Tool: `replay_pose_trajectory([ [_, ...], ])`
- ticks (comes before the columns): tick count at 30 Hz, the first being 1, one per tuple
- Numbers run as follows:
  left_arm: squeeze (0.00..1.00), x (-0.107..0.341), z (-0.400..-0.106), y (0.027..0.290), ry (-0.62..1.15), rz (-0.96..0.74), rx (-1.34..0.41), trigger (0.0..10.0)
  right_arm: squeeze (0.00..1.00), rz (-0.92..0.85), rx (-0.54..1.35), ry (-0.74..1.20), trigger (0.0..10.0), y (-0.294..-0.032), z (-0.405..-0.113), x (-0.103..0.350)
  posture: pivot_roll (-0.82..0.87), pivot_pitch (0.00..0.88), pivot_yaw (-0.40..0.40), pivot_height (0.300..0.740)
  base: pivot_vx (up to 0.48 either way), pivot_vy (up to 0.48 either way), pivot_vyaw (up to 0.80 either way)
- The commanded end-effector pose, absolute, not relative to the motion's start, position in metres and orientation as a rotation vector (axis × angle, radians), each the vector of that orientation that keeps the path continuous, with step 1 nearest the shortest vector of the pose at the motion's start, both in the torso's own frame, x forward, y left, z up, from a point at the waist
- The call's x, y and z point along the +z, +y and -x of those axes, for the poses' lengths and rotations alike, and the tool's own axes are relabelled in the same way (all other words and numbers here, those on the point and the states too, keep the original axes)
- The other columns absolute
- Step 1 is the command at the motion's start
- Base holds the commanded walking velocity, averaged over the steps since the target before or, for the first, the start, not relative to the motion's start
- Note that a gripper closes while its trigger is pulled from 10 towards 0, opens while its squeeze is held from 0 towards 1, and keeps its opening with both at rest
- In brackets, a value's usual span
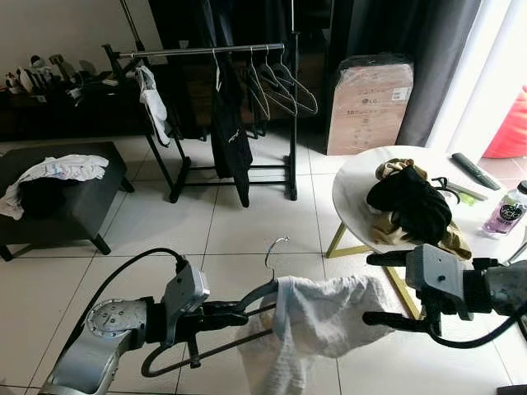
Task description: Hang hanger
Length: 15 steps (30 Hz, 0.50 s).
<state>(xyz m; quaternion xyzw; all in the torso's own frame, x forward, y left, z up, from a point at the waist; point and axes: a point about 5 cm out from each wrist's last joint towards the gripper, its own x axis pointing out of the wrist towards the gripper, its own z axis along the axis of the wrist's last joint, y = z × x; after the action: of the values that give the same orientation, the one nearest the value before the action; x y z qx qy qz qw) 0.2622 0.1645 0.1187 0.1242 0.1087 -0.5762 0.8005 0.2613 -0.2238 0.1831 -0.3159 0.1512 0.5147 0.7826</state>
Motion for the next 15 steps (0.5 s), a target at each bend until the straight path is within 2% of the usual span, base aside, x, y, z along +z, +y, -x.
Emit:
replay_pose_trajectory([
  [1,0.00,0.122,-0.263,0.166,0.234,-0.276,-1.269,10.0,1.00,0.689,1.107,0.296,10.0,-0.230,-0.263,0.194,-0.12,0.074,0.043,0.740,0.000,0.000,0.00],
  [6,0.00,0.118,-0.260,0.169,0.260,-0.319,-1.322,10.0,1.00,0.709,1.177,0.354,10.0,-0.229,-0.257,0.178,-0.13,0.079,0.050,0.740,0.000,0.000,0.00],
  [7,0.00,0.118,-0.261,0.168,0.248,-0.333,-1.327,10.0,0.96,0.721,1.178,0.319,10.0,-0.223,-0.258,0.175,-0.13,0.077,0.051,0.740,0.000,0.000,0.00],
  [8,0.00,0.118,-0.261,0.167,0.236,-0.340,-1.332,10.0,0.00,0.706,1.172,0.309,10.0,-0.221,-0.260,0.175,-0.13,0.071,0.054,0.740,0.000,0.000,0.00],
  [14,0.00,0.121,-0.263,0.158,0.154,-0.377,-1.380,10.0,0.00,0.643,1.171,0.315,10.0,-0.215,-0.260,0.166,-0.13,0.033,0.053,0.740,0.000,0.000,0.00],
  [15,0.00,0.120,-0.263,0.157,0.162,-0.385,-1.414,10.0,0.20,0.627,1.173,0.321,10.0,-0.214,-0.259,0.163,-0.13,0.031,0.053,0.740,0.000,0.000,0.00],
])
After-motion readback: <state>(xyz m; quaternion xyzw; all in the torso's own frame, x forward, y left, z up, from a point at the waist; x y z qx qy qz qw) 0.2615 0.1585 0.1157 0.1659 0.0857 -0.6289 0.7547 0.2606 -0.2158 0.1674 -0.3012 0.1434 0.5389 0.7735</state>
